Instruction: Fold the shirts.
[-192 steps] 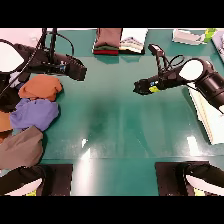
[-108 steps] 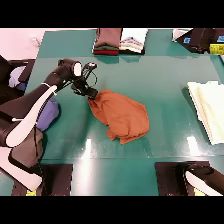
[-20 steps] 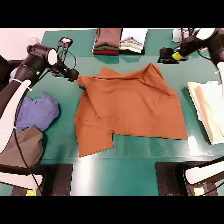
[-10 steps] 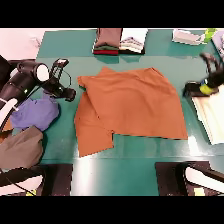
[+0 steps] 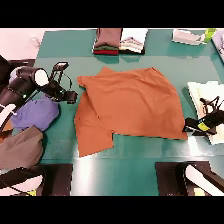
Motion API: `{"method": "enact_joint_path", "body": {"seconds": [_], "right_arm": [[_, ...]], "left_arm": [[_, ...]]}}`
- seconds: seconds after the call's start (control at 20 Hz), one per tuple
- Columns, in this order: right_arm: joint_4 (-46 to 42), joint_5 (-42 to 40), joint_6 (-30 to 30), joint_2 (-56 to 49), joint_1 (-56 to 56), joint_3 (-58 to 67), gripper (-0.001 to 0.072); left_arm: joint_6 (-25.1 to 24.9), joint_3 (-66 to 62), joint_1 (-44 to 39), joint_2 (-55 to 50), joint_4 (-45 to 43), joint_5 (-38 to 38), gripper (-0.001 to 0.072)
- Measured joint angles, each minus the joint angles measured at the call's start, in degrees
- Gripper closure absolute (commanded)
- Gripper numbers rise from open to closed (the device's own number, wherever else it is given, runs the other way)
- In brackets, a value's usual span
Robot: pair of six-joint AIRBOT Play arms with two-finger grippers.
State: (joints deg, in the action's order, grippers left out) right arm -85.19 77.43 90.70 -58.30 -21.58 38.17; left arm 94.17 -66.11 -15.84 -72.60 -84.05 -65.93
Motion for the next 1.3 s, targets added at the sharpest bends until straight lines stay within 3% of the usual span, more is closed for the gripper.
{"method": "enact_joint_path", "body": {"seconds": [0.15, 0.25, 0.3, 0.4, 0.45, 0.85, 1.3], "right_arm": [[0.07, -1.75, 0.2, 0.28, -0.24, -2.49, 0.0214], [0.07, -2.93, 0.26, 0.35, -0.09, -3.91, 0.029], [0.0, -3.19, 0.33, 0.42, 0.33, -4.5, 0.0373], [-0.28, -3.72, 0.44, 0.52, 1.79, -5.42, 0.062], [-0.09, -4.42, 0.44, 0.52, 2.82, -5.68, 0.0688], [0.17, -7.43, 0.44, 0.39, 9.46, -3.45, 0.0689], [0.0, -6.91, 0.44, 0.39, 11.15, -2.71, 0.0689]], "left_arm": [[-0.02, 0.11, 0.0, 0.04, 0.17, 0.24, 0.0177], [-0.04, 0.11, 0.0, 0.04, 0.31, 0.31, 0.0177], [-0.07, 0.11, 0.0, 0.04, 0.33, 0.28, 0.0177], [-0.09, 0.11, 0.0, 0.04, 0.33, -0.11, 0.0177], [-0.17, 0.11, 0.0, 0.04, 0.35, -0.55, 0.0176], [-2.36, 5.22, 0.0, 0.04, 0.55, -4.46, 0.0175], [-4.26, 16.9, 0.0, -0.11, 10.19, 6.45, 0.0177]]}}
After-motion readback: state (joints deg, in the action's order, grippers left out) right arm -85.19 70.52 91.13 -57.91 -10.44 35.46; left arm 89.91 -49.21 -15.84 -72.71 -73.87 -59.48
